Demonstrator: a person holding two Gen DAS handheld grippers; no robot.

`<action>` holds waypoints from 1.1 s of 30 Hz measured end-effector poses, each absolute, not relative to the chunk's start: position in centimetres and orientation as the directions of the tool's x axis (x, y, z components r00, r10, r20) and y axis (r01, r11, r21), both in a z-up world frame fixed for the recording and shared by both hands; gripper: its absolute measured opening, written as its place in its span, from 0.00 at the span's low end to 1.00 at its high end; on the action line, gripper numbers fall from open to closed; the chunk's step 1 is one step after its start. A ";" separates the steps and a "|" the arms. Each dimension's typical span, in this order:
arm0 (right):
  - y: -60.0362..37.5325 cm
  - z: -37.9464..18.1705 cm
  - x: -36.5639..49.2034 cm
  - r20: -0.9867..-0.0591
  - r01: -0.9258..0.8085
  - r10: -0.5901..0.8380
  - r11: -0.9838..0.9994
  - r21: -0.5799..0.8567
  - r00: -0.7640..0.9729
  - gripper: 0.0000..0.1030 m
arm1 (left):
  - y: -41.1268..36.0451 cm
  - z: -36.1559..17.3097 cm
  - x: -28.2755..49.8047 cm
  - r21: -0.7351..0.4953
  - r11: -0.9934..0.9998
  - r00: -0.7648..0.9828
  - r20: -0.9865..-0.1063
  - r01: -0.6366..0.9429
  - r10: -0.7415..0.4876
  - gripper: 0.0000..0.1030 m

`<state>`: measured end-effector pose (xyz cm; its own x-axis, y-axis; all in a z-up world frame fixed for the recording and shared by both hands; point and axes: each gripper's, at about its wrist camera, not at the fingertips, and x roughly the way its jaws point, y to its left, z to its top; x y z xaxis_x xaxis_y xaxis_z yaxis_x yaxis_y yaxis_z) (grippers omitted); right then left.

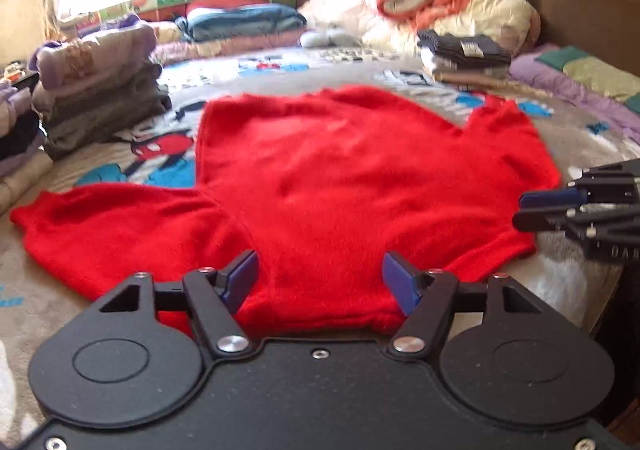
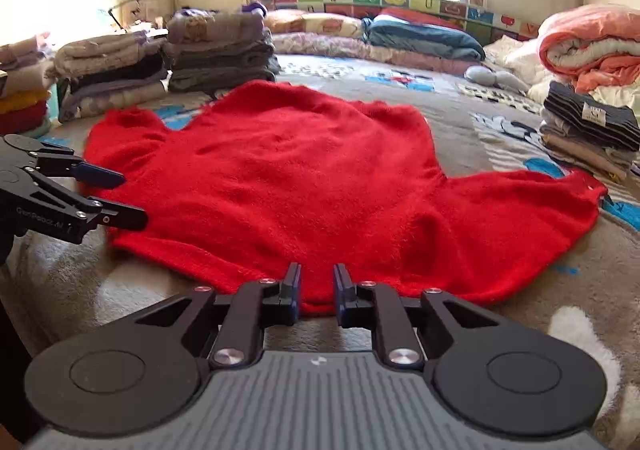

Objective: Fold clothes

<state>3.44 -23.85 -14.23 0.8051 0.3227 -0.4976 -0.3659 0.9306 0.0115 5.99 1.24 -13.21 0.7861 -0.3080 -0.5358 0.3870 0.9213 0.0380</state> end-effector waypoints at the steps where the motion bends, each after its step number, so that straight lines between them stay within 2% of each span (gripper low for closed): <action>1: -23.4 -14.1 2.9 -0.472 -0.390 0.343 0.921 -0.002 0.812 0.23 | 1.2 -13.7 6.4 0.036 0.924 0.771 -0.564 0.381 -0.296 0.67; 2: -22.9 -14.1 2.6 -0.451 -0.409 0.353 0.912 -0.028 0.820 0.24 | 1.2 -14.2 6.9 0.035 0.926 0.754 -0.593 0.375 -0.283 0.66; 3: -22.3 -14.2 2.5 -0.443 -0.422 0.357 0.905 -0.055 0.822 0.31 | 1.1 -14.8 7.3 0.039 0.924 0.735 -0.620 0.381 -0.276 0.66; 4: -21.7 -14.5 2.8 -0.474 -0.428 0.347 0.901 -0.069 0.809 0.36 | 1.2 -14.6 7.3 0.050 0.919 0.733 -0.621 0.391 -0.278 0.66; 5: -21.2 -15.2 3.4 -0.540 -0.434 0.330 0.898 -0.073 0.774 0.37 | 1.4 -14.4 7.3 0.061 0.914 0.731 -0.622 0.401 -0.279 0.66; 6: -20.7 -15.4 3.4 -0.561 -0.441 0.316 0.892 -0.100 0.765 0.38 | 1.8 -13.7 7.3 0.053 0.921 0.738 -0.616 0.387 -0.275 0.64; 8: -20.1 -14.6 2.8 -0.564 -0.455 0.304 0.878 -0.146 0.768 0.36 | 2.6 -12.6 6.8 0.036 0.934 0.794 -0.540 0.356 -0.281 0.62; 9: -20.3 -14.1 2.4 -0.542 -0.458 0.321 0.879 -0.135 0.777 0.32 | 2.7 -12.4 6.7 0.013 0.936 0.804 -0.517 0.352 -0.295 0.62; 12: -20.7 -13.2 1.4 -0.452 -0.452 0.358 0.885 -0.117 0.817 0.31 | 2.1 -12.4 6.5 -0.013 0.926 0.810 -0.479 0.377 -0.337 0.62; 13: -20.8 -13.1 1.5 -0.448 -0.453 0.365 0.886 -0.103 0.816 0.31 | 1.4 -12.7 6.5 0.012 0.916 0.800 -0.492 0.400 -0.343 0.62; 16: -21.5 -12.9 2.5 -0.469 -0.459 0.390 0.888 -0.037 0.792 0.34 | -0.7 -14.8 7.6 0.080 0.881 0.706 -0.634 0.466 -0.315 0.63; 18: -21.9 -12.8 3.2 -0.481 -0.461 0.408 0.887 0.008 0.776 0.36 | -0.5 -14.1 8.4 0.050 0.880 0.681 -0.655 0.472 -0.328 0.64; 24: -23.1 -12.4 5.1 -0.512 -0.460 0.462 0.877 0.141 0.724 0.33 | 0.9 -11.6 9.9 0.027 0.918 0.753 -0.581 0.395 -0.307 0.62; 28: -24.8 -11.0 8.0 -0.453 -0.418 0.462 0.886 0.200 0.762 0.33 | 1.7 -9.7 12.6 0.004 0.939 0.793 -0.537 0.345 -0.289 0.61; 33: -27.5 -9.3 14.2 -0.373 -0.337 0.447 0.884 0.325 0.813 0.34 | 3.5 -6.9 18.0 -0.099 0.949 0.814 -0.492 0.300 -0.309 0.61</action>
